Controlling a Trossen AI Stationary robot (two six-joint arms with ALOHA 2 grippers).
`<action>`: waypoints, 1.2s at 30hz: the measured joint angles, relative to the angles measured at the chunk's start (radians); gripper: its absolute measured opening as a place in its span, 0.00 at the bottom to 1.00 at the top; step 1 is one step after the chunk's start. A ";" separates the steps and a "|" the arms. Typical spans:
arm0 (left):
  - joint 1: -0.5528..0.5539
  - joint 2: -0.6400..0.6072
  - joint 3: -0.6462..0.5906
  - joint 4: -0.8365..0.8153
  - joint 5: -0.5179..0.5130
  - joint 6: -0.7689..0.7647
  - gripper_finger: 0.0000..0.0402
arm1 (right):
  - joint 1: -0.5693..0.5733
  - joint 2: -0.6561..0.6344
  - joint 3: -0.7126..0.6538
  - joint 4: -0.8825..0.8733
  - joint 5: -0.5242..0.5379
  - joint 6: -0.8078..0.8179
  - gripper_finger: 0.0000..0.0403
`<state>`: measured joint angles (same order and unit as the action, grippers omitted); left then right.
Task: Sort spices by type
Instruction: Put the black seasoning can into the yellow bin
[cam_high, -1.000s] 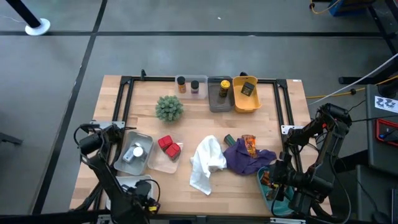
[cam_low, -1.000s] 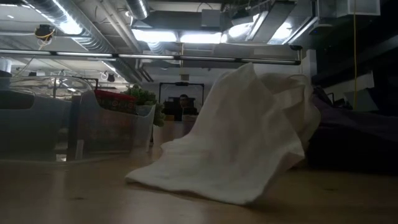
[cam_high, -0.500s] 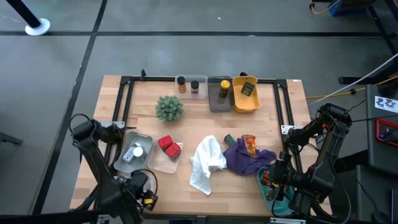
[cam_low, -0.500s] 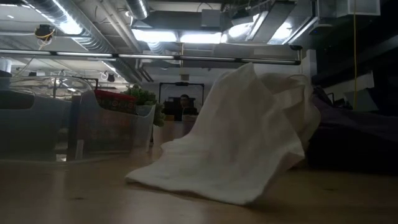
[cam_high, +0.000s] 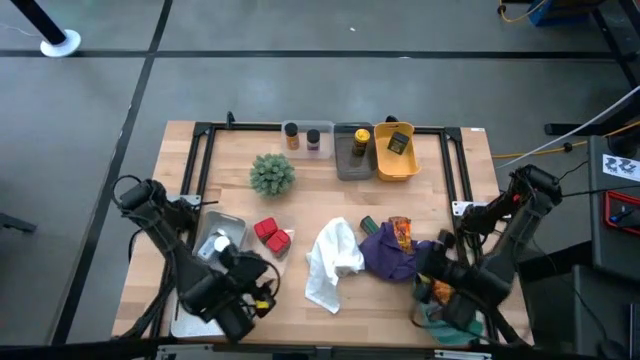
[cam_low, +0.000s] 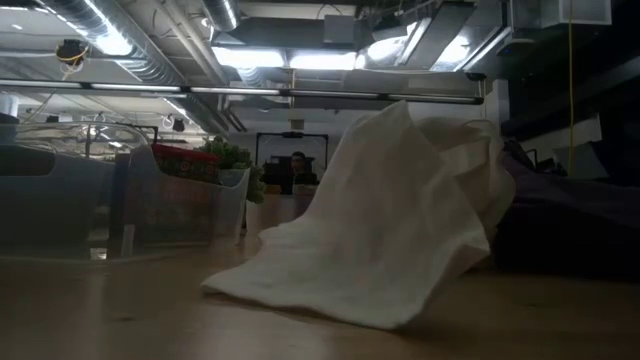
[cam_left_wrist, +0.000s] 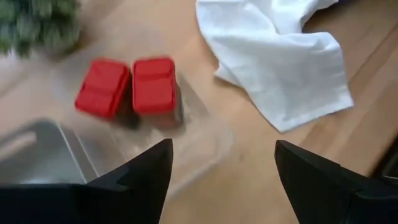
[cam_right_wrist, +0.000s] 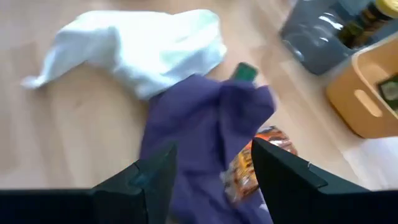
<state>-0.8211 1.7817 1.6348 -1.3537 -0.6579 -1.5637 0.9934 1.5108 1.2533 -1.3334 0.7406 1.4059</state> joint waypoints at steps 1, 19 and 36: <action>0.017 0.000 0.000 0.007 0.000 0.043 0.66 | -0.032 0.000 0.000 0.000 -0.002 -0.001 0.51; 0.340 0.000 0.000 0.061 0.021 0.775 0.66 | -0.693 0.000 0.000 0.256 -0.412 -0.715 0.51; 0.497 0.000 -0.009 0.164 0.028 1.201 0.66 | -0.870 0.048 -0.185 0.505 -0.583 -0.836 0.51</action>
<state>-0.3241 1.7821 1.6257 -1.1901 -0.6304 -0.3624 0.1234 1.5589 1.0679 -0.8287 0.1573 0.5697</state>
